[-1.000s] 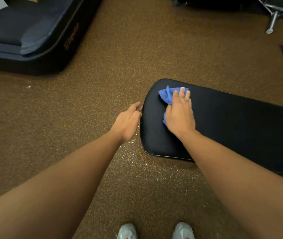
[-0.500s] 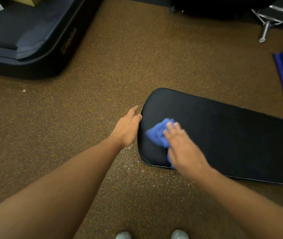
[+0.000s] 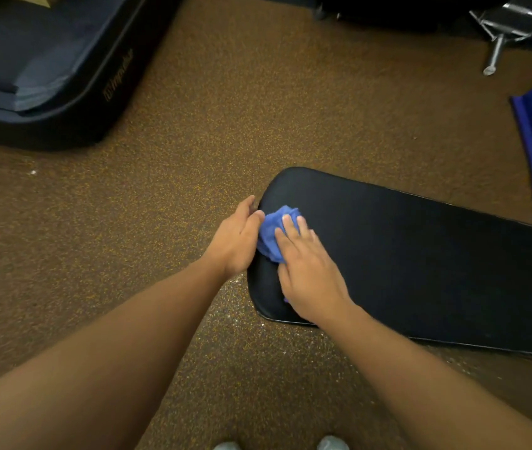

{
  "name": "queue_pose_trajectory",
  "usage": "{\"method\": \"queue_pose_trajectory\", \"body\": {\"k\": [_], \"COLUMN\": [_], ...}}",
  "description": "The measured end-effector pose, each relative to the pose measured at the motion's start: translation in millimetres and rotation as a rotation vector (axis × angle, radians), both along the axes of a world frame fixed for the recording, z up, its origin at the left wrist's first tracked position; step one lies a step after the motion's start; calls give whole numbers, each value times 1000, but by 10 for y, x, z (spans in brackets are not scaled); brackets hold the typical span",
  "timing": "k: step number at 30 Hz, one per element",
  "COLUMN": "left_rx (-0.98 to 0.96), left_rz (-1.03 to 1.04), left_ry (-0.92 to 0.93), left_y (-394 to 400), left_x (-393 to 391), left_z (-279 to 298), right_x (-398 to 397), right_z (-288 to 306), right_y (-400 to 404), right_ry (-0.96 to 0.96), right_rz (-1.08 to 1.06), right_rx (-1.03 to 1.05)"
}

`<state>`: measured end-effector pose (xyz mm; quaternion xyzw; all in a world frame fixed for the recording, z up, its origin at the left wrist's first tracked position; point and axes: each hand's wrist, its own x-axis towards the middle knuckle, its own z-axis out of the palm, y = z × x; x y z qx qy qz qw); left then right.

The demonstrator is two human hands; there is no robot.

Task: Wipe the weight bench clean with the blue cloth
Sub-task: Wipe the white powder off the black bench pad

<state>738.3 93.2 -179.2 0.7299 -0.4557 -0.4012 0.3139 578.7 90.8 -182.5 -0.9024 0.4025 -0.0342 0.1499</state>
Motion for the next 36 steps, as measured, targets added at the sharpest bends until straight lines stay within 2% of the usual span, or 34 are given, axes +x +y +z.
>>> {"method": "queue_pose_trajectory", "body": {"k": [2,4,8,10,13,17,20,24,26,28,32,34,36], "left_rx": [-29,-45,28,42,39,59,72,115,128,135,143,124,76], "left_rz": [-42,-78,-228,-258,-268,-302,-305,-339,-371,-396,-430,-413,-367], "left_ry": [-38,-103,-379,-482,-528,-564,-539,-556,-574,-562,-524,-506,-484], "left_y": [-43,-70,-22,1,-8,-21,-19,-16,-4,19,48,69,100], "left_x": [-65,-80,-101,-130,-126,-104,-114,-104,-73,-35,20,25,19], "left_z": [12,-1,-117,-141,-124,-96,-75,-26,-12,-8,11,27,23], "right_x": [-250,-397,-360,-189,58,52,-164,-738,-1011,-1110,-621,-256,-14], "right_z": [5,26,59,55,37,46,60,58,42,54,95,94,32], "right_y": [14,-133,-693,-902,-982,-740,-377,-172,-284,-498,-853,-774,-501], "right_ry": [29,33,27,-7,4,-20,-37,48,53,10,12,4,1], "right_rz": [-30,-150,-476,-529,-464,-250,-34,144,104,-83,-446,-428,-277], "right_rx": [-16,-11,-19,-30,-36,-22,14,-7,-5,22,-3,-5,-8]}}
